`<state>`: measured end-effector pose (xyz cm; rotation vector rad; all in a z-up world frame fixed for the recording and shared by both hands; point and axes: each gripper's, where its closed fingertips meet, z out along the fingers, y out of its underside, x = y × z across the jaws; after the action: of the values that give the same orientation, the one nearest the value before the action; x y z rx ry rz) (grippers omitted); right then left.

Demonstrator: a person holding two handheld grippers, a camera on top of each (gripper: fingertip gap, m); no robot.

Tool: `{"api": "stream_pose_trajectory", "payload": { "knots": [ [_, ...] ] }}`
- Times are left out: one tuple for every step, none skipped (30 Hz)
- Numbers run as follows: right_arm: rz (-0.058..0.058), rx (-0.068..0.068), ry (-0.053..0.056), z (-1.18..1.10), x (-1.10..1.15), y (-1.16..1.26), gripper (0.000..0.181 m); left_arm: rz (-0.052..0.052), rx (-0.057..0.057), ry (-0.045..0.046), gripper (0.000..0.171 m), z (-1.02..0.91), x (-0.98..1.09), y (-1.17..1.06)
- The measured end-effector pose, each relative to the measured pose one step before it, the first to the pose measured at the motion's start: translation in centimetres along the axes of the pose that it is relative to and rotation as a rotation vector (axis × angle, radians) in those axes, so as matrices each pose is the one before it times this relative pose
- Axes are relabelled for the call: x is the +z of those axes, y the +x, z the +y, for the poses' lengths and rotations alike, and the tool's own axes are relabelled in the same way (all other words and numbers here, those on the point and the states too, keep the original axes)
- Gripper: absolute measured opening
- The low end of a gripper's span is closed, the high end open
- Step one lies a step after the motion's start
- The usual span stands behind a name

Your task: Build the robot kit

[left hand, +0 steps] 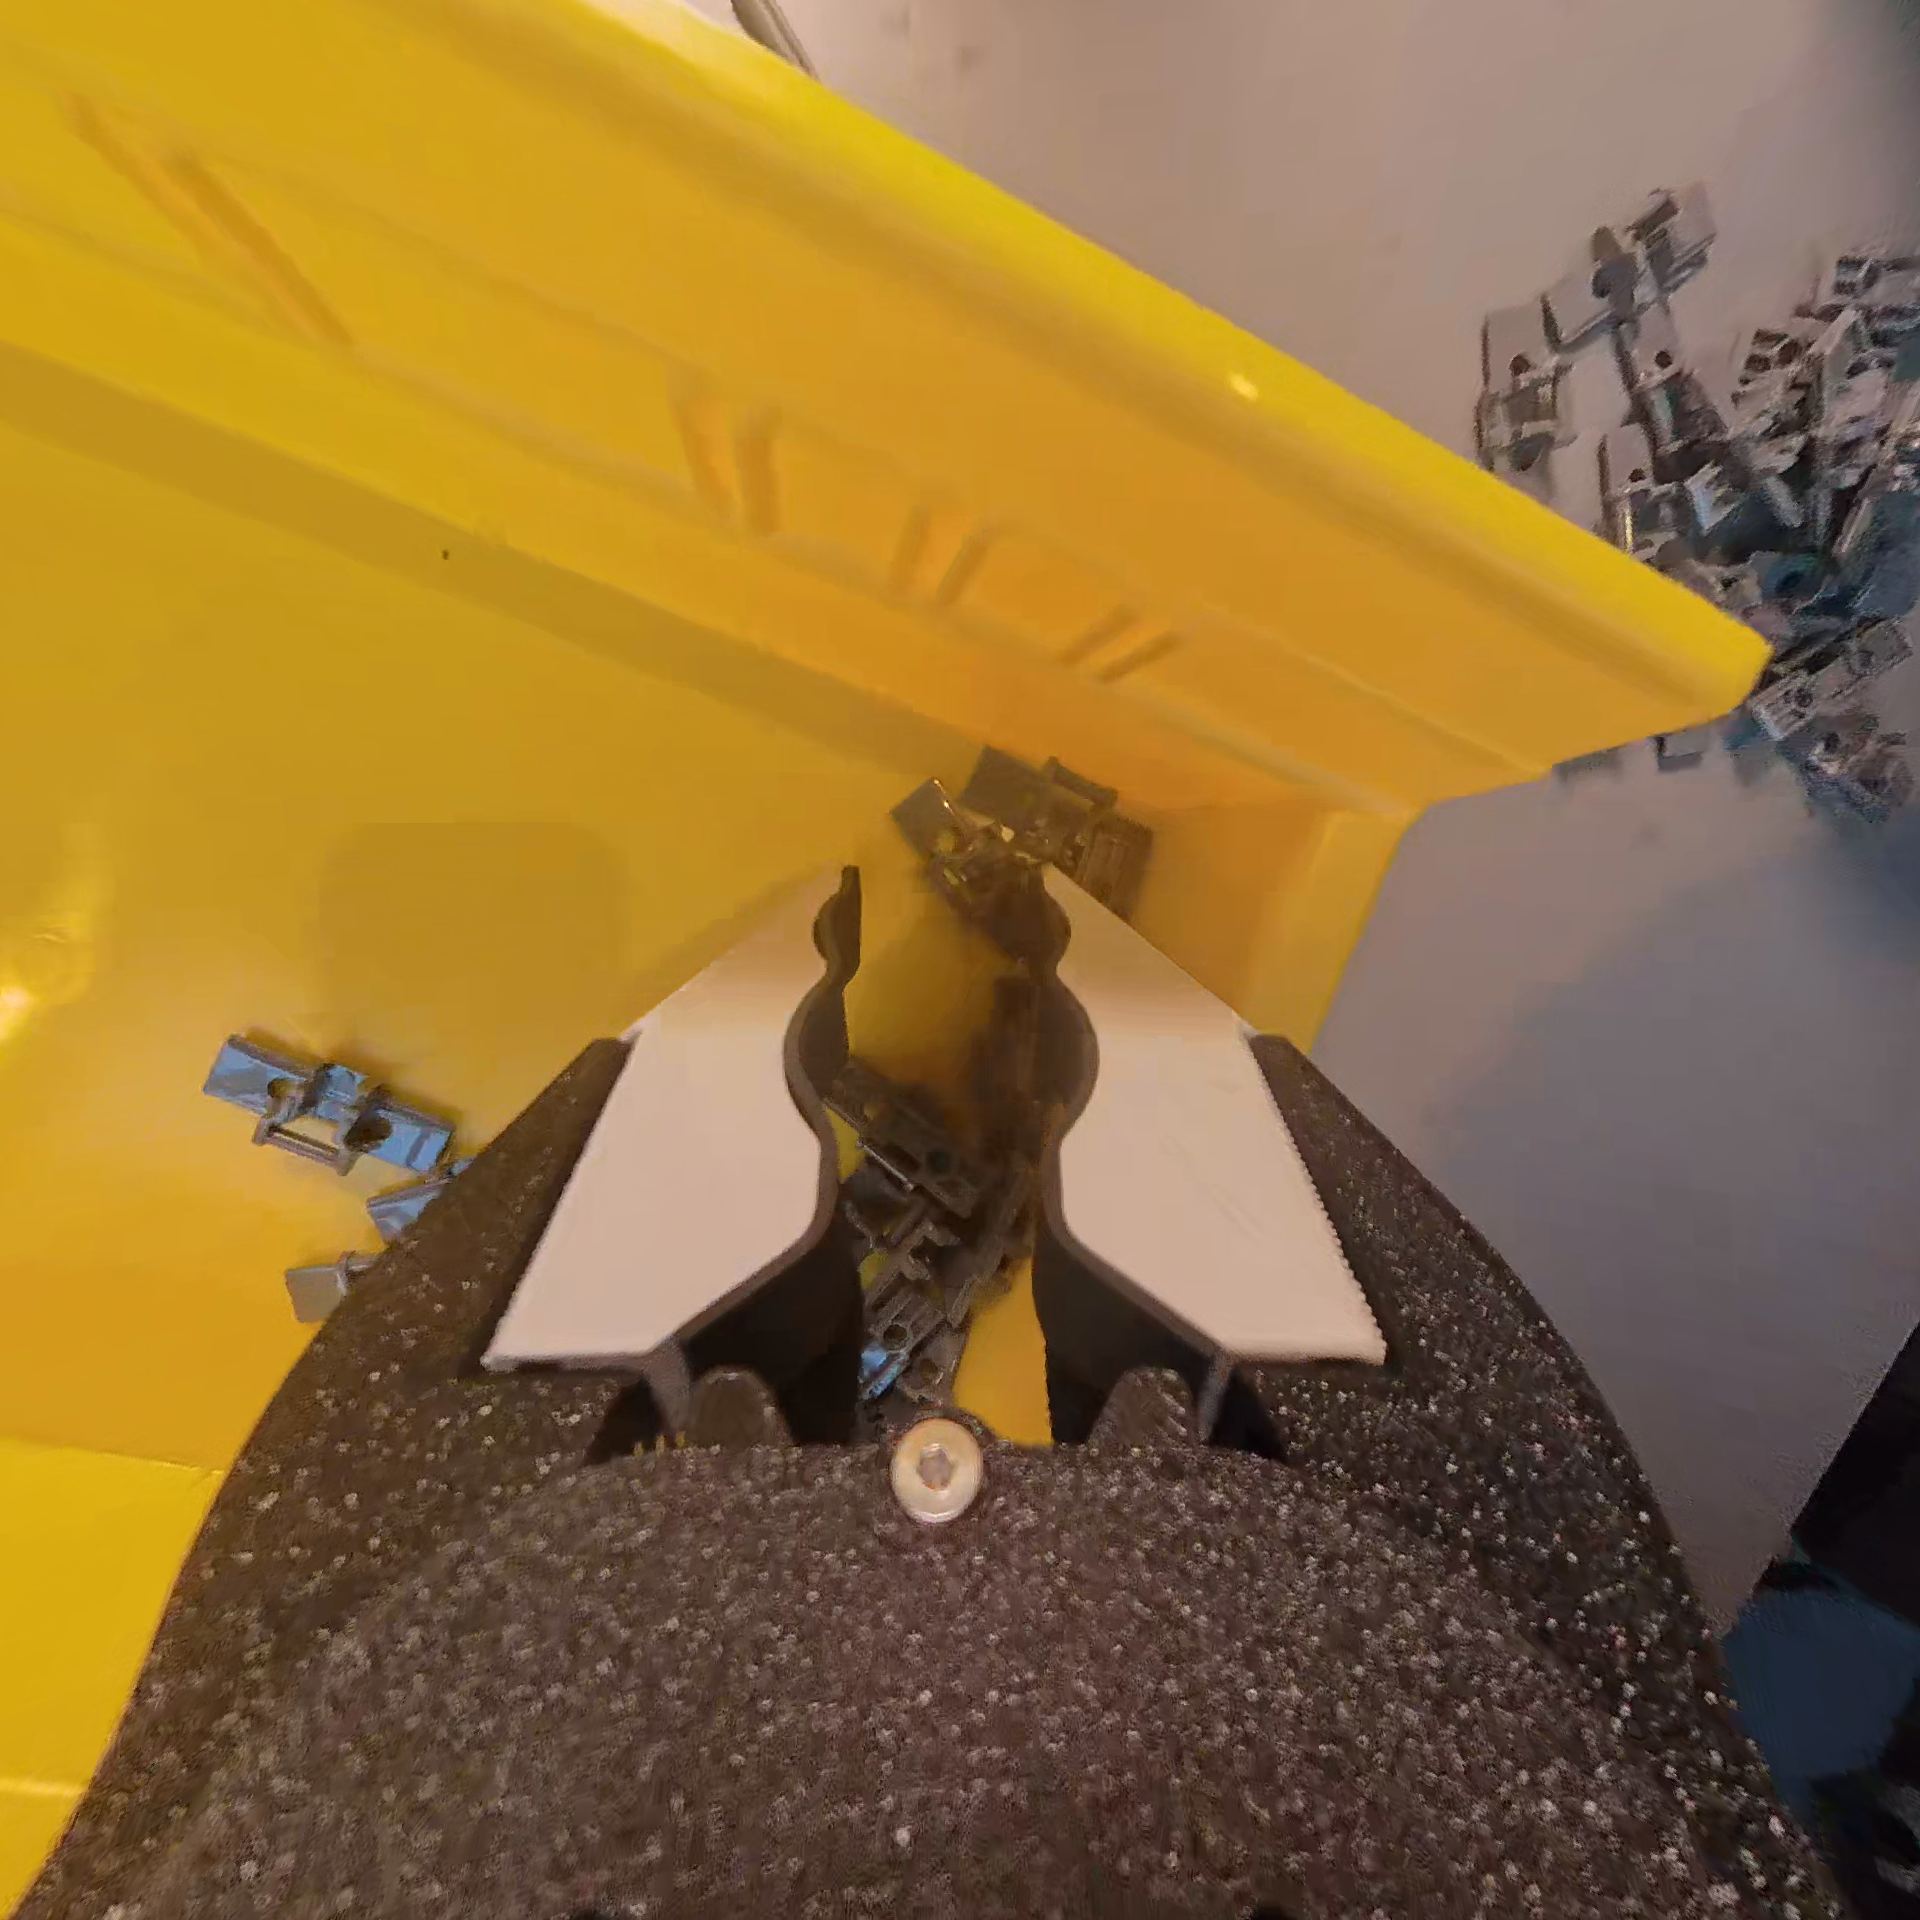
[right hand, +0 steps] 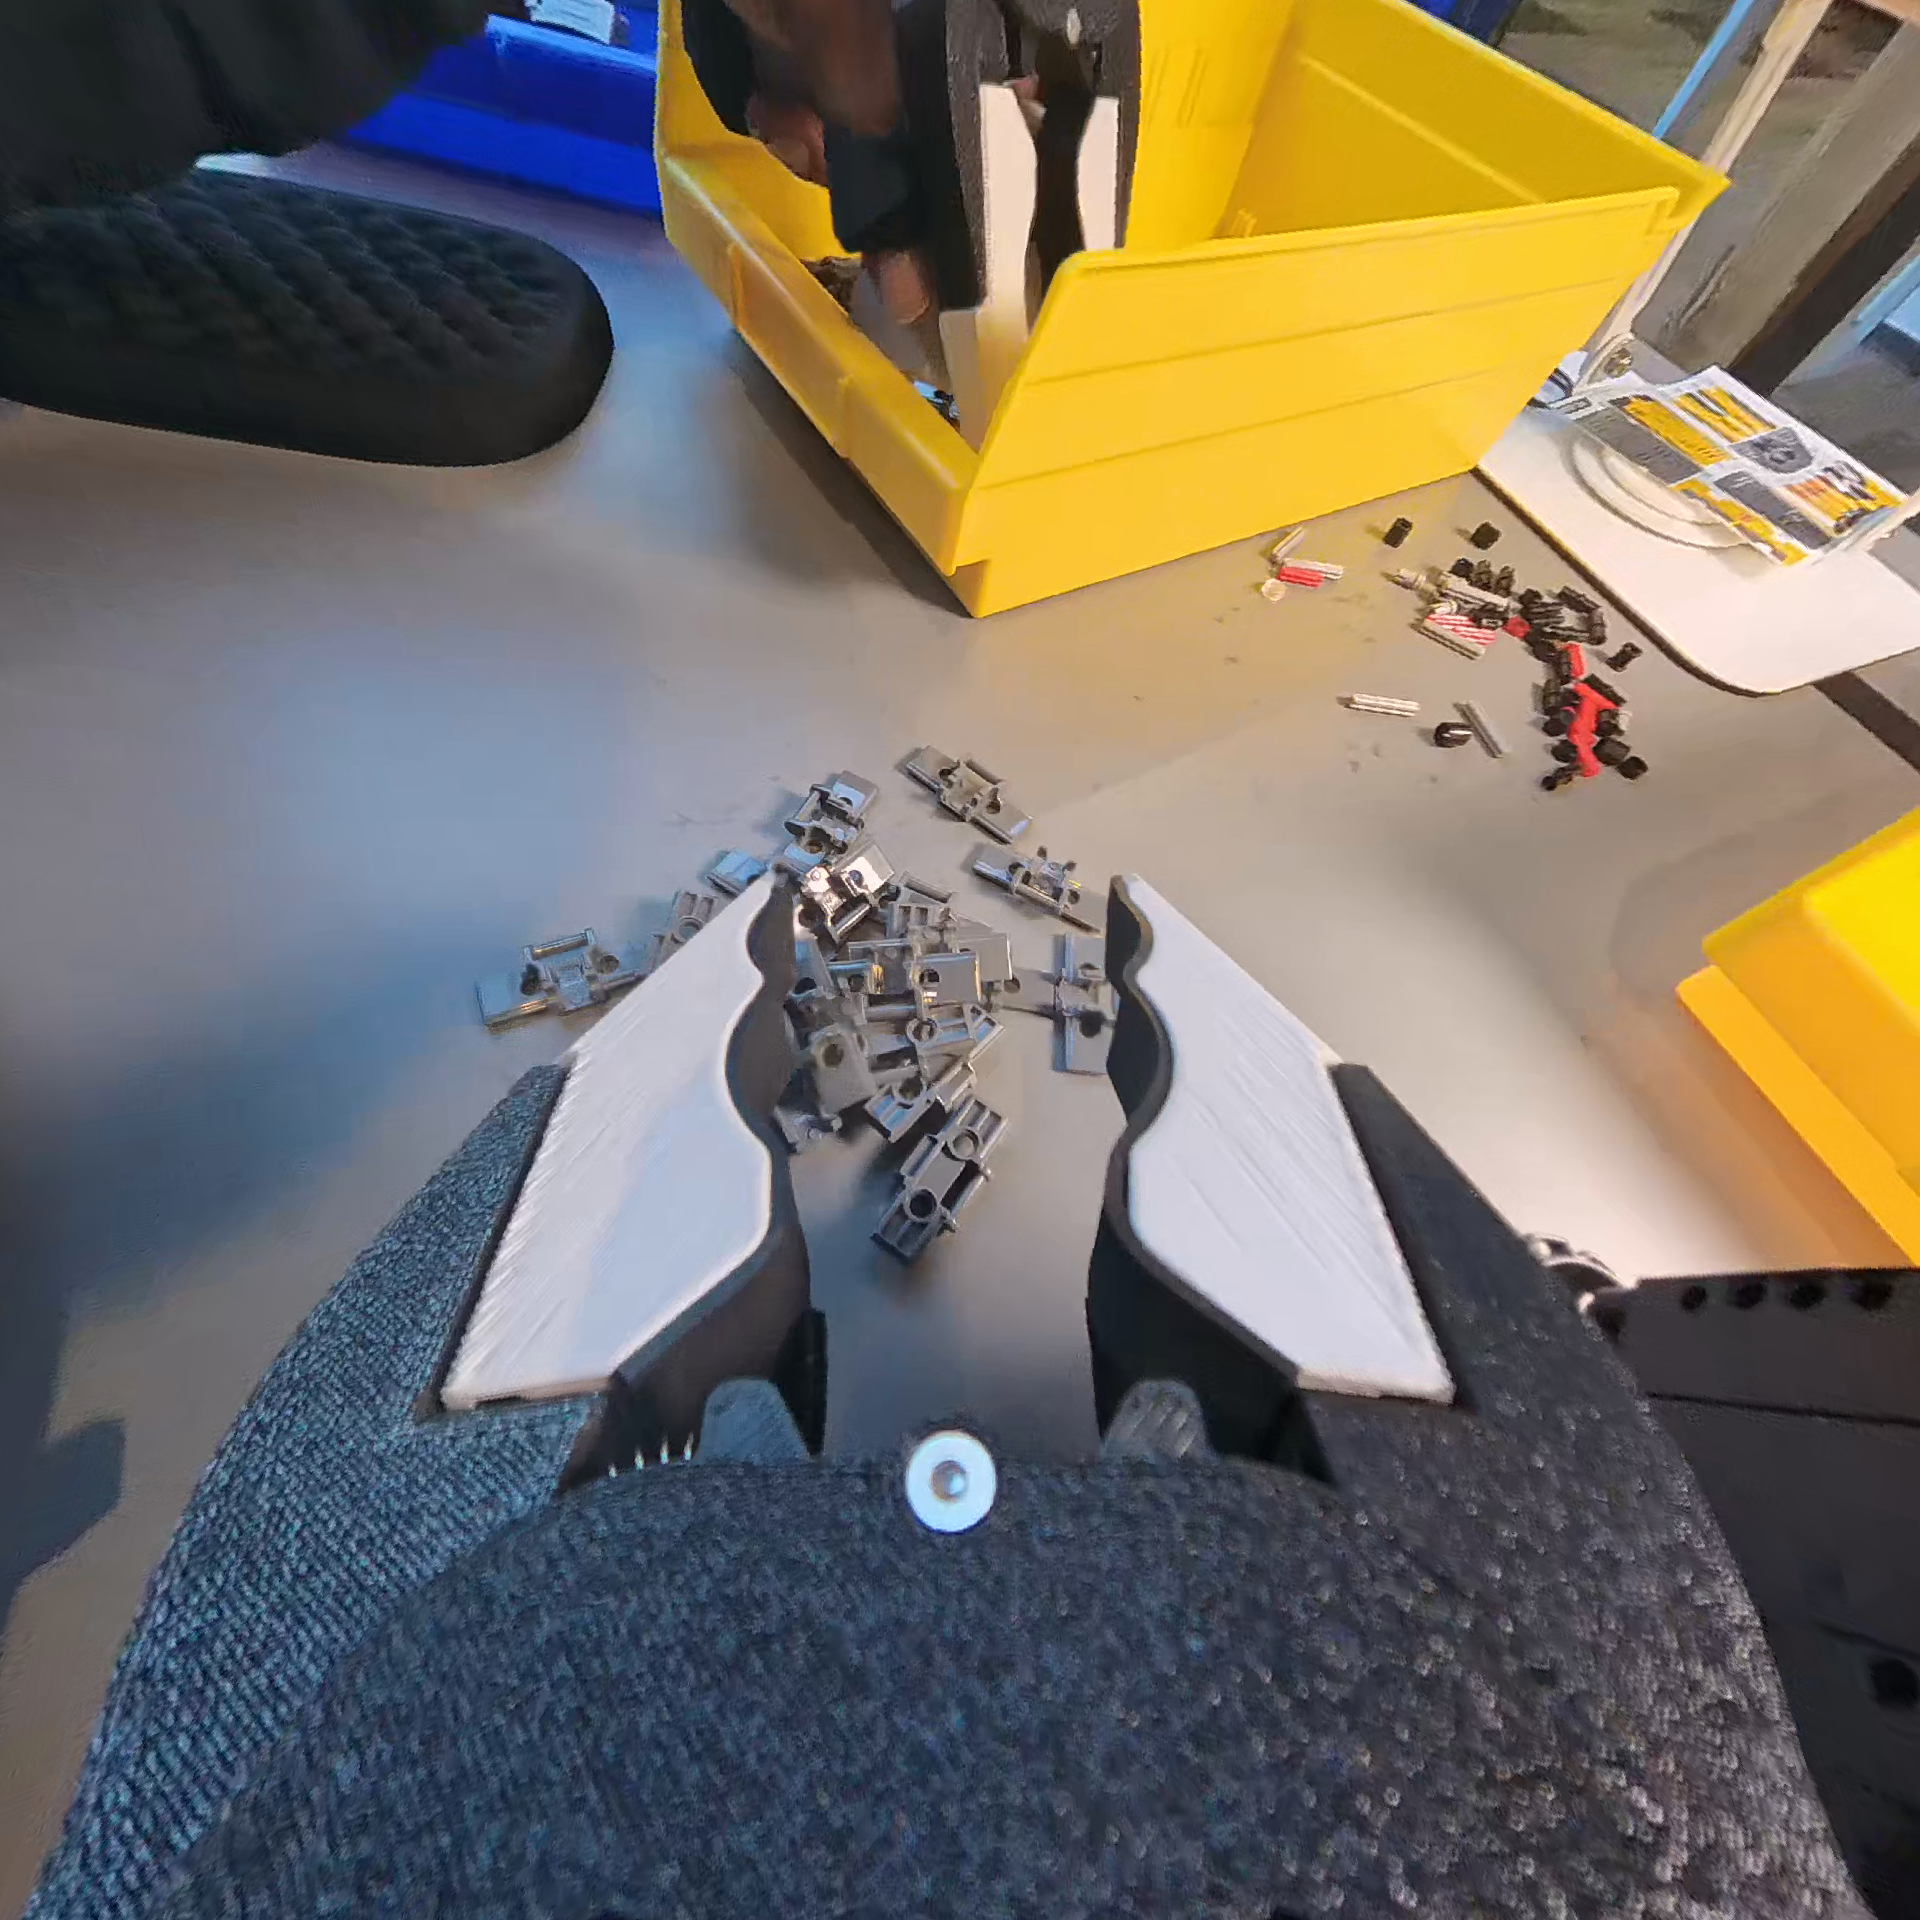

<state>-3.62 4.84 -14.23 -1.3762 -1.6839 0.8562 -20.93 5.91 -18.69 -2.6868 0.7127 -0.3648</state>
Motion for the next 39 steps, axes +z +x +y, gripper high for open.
{"api": "stream_pose_trajectory", "payload": {
  "knots": [
    [0.0026,0.0043,0.0029,0.094,-0.092,0.100,0.060,-0.0142,0.0082,-0.00090,0.027,-0.028,0.025,-0.099],
    [0.0016,0.0043,0.0045,0.051,-0.068,0.081,0.059,-0.0113,0.0061,-0.00818,0.027,0.083,0.032,-0.048],
    [0.0014,0.0043,0.0061,0.003,-0.034,0.073,0.059,-0.0243,0.0131,-0.00855,0.025,0.049,0.036,-0.218],
    [0.0013,0.0039,0.0072,-0.056,0.009,0.063,0.058,-0.0397,0.0212,-0.01188,0.017,0.068,0.059,-0.390],
    [-0.0001,0.0022,0.0059,-0.084,0.036,0.024,0.058,-0.0333,0.0222,-0.01332,0.010,0.056,0.026,-0.314],
    [-0.0014,-0.0020,0.0046,-0.114,0.056,-0.027,0.058,-0.0146,0.0139,-0.01153,0.006,0.032,-0.002,-0.147],
    [0.0031,-0.0058,0.0064,-0.200,0.035,0.001,0.057,-0.0042,0.0037,-0.00575,0.006,0.009,-0.015,-0.134],
    [0.0057,-0.0070,0.0092,-0.284,0.002,0.033,0.057,-0.0114,-0.0008,0.00129,0.006,0.033,-0.094,-0.315],
    [0.0033,-0.0058,0.0107,-0.344,-0.026,-0.012,0.056,-0.0127,-0.0057,0.01294,0.005,0.002,-0.332,-0.405],
    [0.0043,-0.0050,0.0124,-0.383,-0.053,0.010,0.056,-0.0028,-0.0151,0.03309,0.005,-0.215,-0.735,-0.236],
    [0.0087,-0.0069,0.0159,-0.474,-0.074,0.063,0.056,0.0045,-0.0179,0.05816,0.005,-0.589,-1.188,-0.006],
    [0.0117,-0.0111,0.0226,-0.599,-0.088,0.091,0.056,0.0179,-0.0155,0.08067,0.005,-1.023,-1.551,0.422],
    [0.0130,-0.0134,0.0281,-0.720,-0.067,0.087,0.057,0.0435,-0.0066,0.09660,0.005,-1.418,-1.701,1.104],
    [0.0132,-0.0138,0.0332,-0.848,-0.008,0.069,0.057,0.0666,0.0012,0.10168,0.005,-1.663,-1.580,1.783],
    [0.0088,-0.0142,0.0368,-0.935,0.073,-0.027,0.058,0.0730,0.0011,0.08811,0.005,-1.591,-1.143,2.096],
    [0.0073,-0.0131,0.0392,-1.012,0.169,-0.104,0.060,0.0706,0.0037,0.06870,0.005,-1.295,-0.555,2.188],
    [0.0048,-0.0122,0.0378,-1.008,0.258,-0.177,0.061,0.0631,0.0049,0.05148,0.005,-0.908,0.016,2.074],
    [-0.0007,-0.0145,0.0337,-0.926,0.340,-0.334,0.062,0.0569,-0.0046,0.03918,0.005,-0.539,0.484,1.828],
    [-0.0004,-0.0188,0.0265,-0.775,0.421,-0.381,0.064,0.0679,-0.0179,0.03332,0.005,-0.213,0.788,1.773],
    [0.0044,-0.0238,0.0146,-0.521,0.448,-0.340,0.067,0.0724,-0.0286,0.02945,0.005,0.075,0.990,1.586],
    [0.0063,-0.0252,0.0092,-0.361,0.403,-0.307,0.070,0.0579,-0.0312,0.02132,0.005,0.355,1.072,1.147],
    [0.0009,-0.0194,0.0081,-0.295,0.296,-0.348,0.070,0.0469,-0.0280,0.01391,0.005,0.529,0.989,0.805],
    [-0.0049,-0.0126,0.0046,-0.183,0.163,-0.383,0.066,0.0400,-0.0250,0.01195,0.005,0.529,0.811,0.566],
    [-0.0025,-0.0148,0.0016,-0.090,0.018,-0.305,0.059,0.0248,-0.0226,0.01424,0.005,0.412,0.584,0.252],
    [0.0059,-0.0227,0.0015,-0.039,-0.117,-0.158,0.048,0.0149,-0.0196,0.01455,0.005,0.292,0.354,0.049],
    [-0.0080,-0.0274,0.0002,-0.023,-0.175,-0.365,0.039,0.0132,-0.0169,0.01682,0.005,0.141,0.201,0.017],
    [-0.0184,-0.0179,-0.0079,0.097,-0.124,-0.494,0.030,0.0161,-0.0155,0.01592,0.005,0.049,0.103,0.076],
    [-0.0005,-0.0037,-0.0065,0.062,-0.093,-0.159,0.030,0.0145,-0.0116,0.00511,0.005,0.145,0.084,0.080],
    [-0.0033,-0.0010,-0.0080,0.101,-0.100,-0.137,0.030,0.0088,-0.0056,0.00266,0.005,0.116,0.106,0.041],
    [0.0000,-0.0010,-0.0079,0.119,-0.109,-0.057,0.036,0.0072,-0.0021,0.00312,0.005,0.060,0.095,0.058],
    [0.0007,-0.0027,-0.0079,0.120,-0.102,-0.012,0.049,0.0057,-0.0002,0.00497,0.005,-0.032,0.039,0.065],
    [0.0045,-0.0004,-0.0034,0.054,-0.123,0.048,0.055,-0.0032,0.0016,0.00617,0.005,-0.097,-0.024,-0.075],
    [0.0014,0.0022,0.0014,-0.018,-0.122,0.011,0.057,-0.0011,0.0005,0.00490,0.005,-0.087,-0.039,-0.049],
    [0.0029,0.0038,-0.0012,0.020,-0.071,0.043,0.058,0.0105,-0.0010,0.00397,0.005,-0.071,-0.013,0.122],
    [0.0028,0.0029,-0.0084,0.154,0.013,0.046,0.056,0.0063,0.0010,0.00131,0.005,-0.024,0.035,0.097],
    [0.0047,0.0015,-0.0124,0.224,0.056,0.088,0.053,-0.0036,0.0047,-0.00676,0.005,0.124,0.074,-0.042],
    [0.0100,-0.0005,-0.0048,0.129,0.011,0.190,0.045,-0.0027,0.0055,-0.00795,0.005,0.159,0.061,-0.026],
    [0.0016,0.0005,0.0095,-0.091,-0.065,0.099,0.043,0.0043,0.0019,0.00296,0.005,0.016,0.034,0.060],
    [-0.0065,0.0157,0.0080,-0.124,-0.031,0.019,0.043,0.0054,-0.0015,0.00872,0.005,-0.080,-0.026,0.083]
  ]
}}
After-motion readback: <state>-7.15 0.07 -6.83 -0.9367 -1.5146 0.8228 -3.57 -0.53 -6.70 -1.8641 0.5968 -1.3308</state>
